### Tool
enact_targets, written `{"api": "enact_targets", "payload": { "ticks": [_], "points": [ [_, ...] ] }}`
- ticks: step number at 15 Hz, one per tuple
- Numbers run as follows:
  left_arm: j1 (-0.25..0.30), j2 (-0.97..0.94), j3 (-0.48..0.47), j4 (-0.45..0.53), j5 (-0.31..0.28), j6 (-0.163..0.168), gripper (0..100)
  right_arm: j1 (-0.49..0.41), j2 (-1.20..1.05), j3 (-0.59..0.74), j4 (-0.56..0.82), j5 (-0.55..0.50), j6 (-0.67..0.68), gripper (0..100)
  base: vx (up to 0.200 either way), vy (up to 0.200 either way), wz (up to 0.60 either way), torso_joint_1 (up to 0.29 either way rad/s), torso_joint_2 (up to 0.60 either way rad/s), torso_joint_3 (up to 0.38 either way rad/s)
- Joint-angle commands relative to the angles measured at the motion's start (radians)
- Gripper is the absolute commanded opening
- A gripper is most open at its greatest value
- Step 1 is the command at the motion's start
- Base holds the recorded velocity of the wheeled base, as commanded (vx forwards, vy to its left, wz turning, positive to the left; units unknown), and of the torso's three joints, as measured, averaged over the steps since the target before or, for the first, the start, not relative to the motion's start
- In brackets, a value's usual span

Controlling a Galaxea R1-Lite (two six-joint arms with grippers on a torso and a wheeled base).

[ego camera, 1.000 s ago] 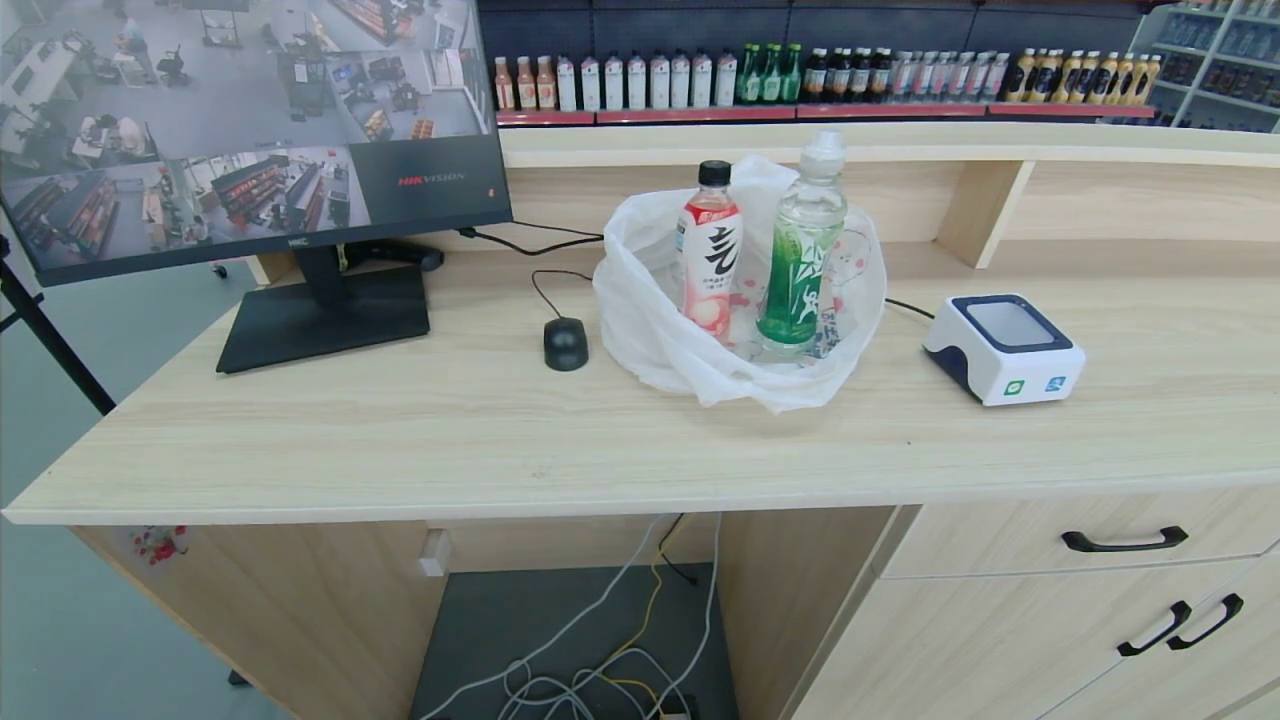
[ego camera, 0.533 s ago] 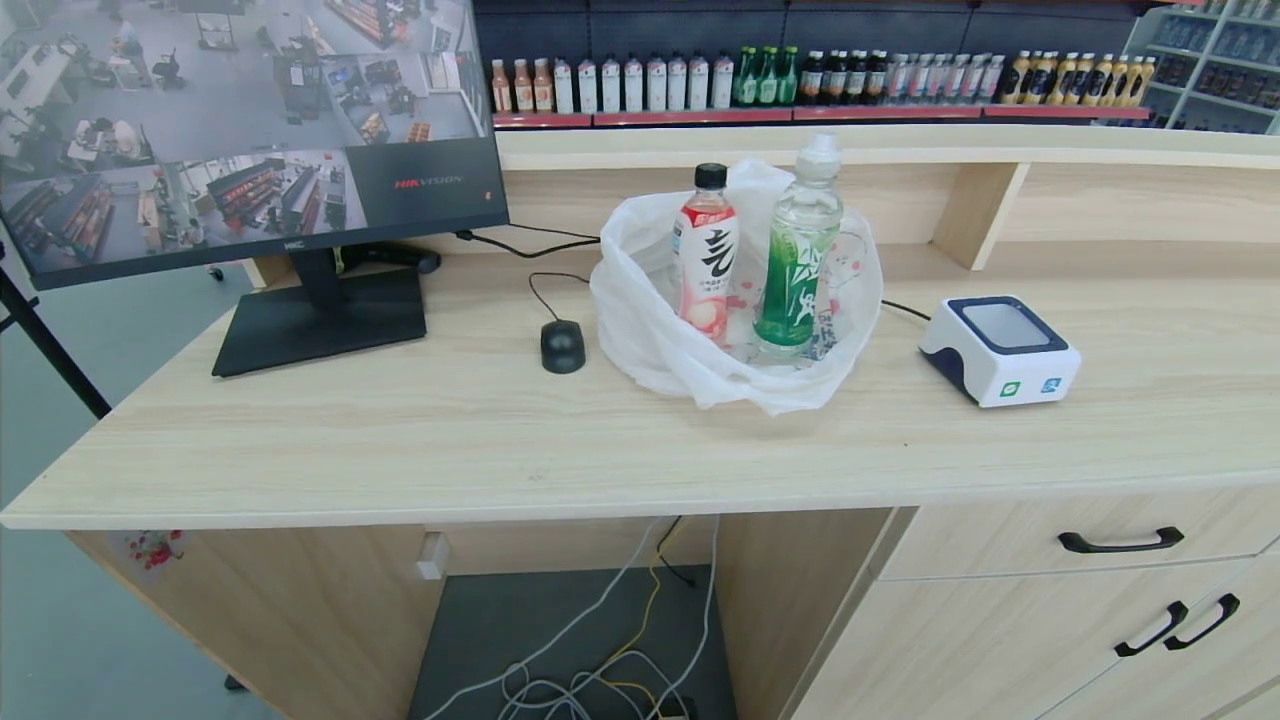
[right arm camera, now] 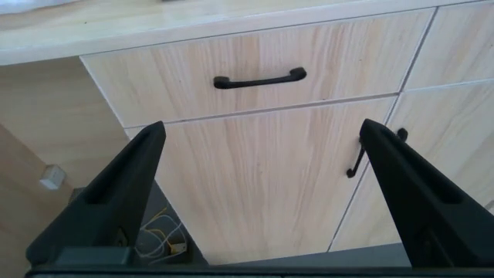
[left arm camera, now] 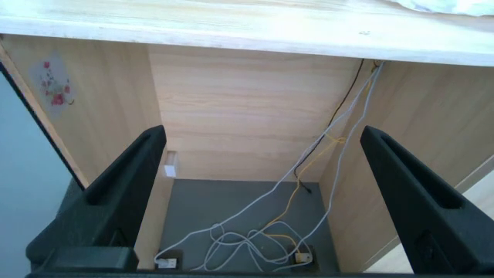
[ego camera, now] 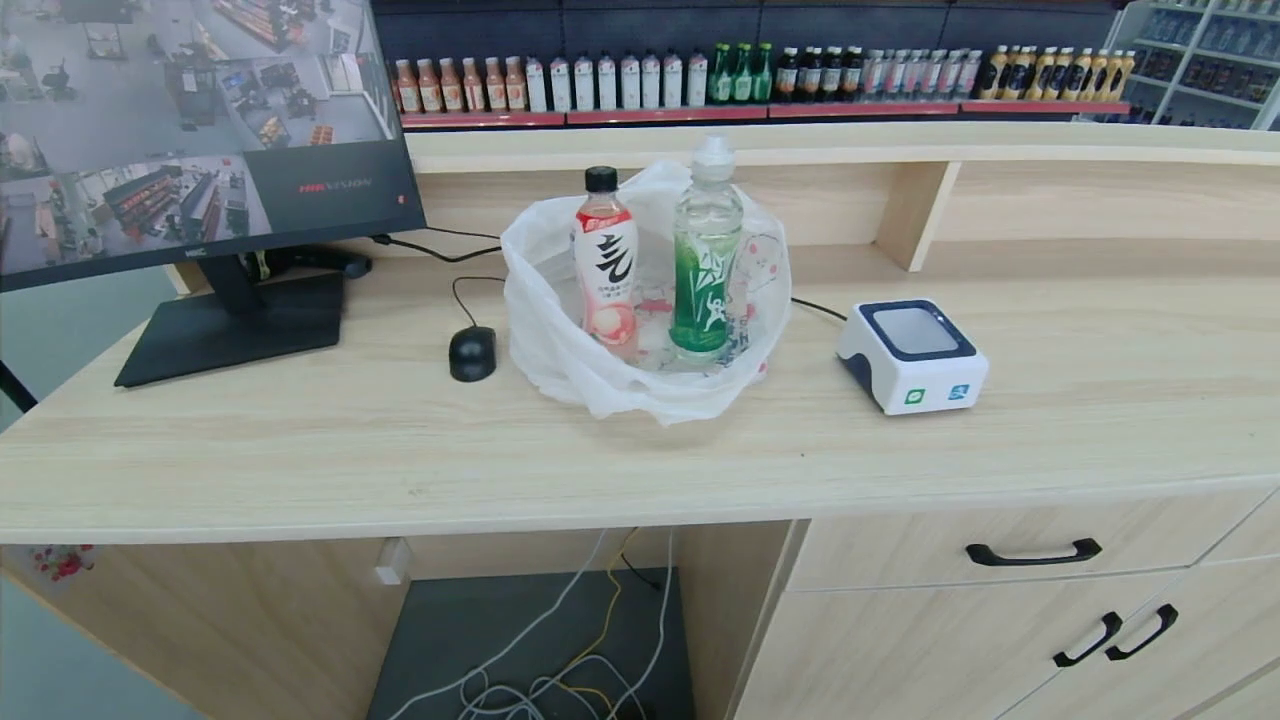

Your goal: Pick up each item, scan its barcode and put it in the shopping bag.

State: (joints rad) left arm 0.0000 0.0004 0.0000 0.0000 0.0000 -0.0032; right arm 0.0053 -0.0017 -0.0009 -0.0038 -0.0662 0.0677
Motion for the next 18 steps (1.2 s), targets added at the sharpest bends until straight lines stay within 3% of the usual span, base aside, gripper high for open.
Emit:
{"api": "enact_targets", "payload": {
  "ticks": [1,12,18],
  "points": [
    [0.0,0.0,0.0,0.0,0.0,-0.001,100,0.001,0.002,0.001,-0.001,0.0,-0.002,100,0.0,-0.2,0.0,0.007,0.01,0.002],
    [0.0,0.0,0.0,0.0,0.0,-0.004,100,0.001,0.002,-0.001,-0.001,0.0,-0.003,100,0.0,-0.2,0.0,0.002,0.0,0.0],
    [0.0,0.0,0.0,0.0,0.0,-0.004,100,0.001,0.002,-0.001,-0.001,0.0,-0.002,100,0.0,0.0,0.0,0.0,0.0,0.0]
  ]
}}
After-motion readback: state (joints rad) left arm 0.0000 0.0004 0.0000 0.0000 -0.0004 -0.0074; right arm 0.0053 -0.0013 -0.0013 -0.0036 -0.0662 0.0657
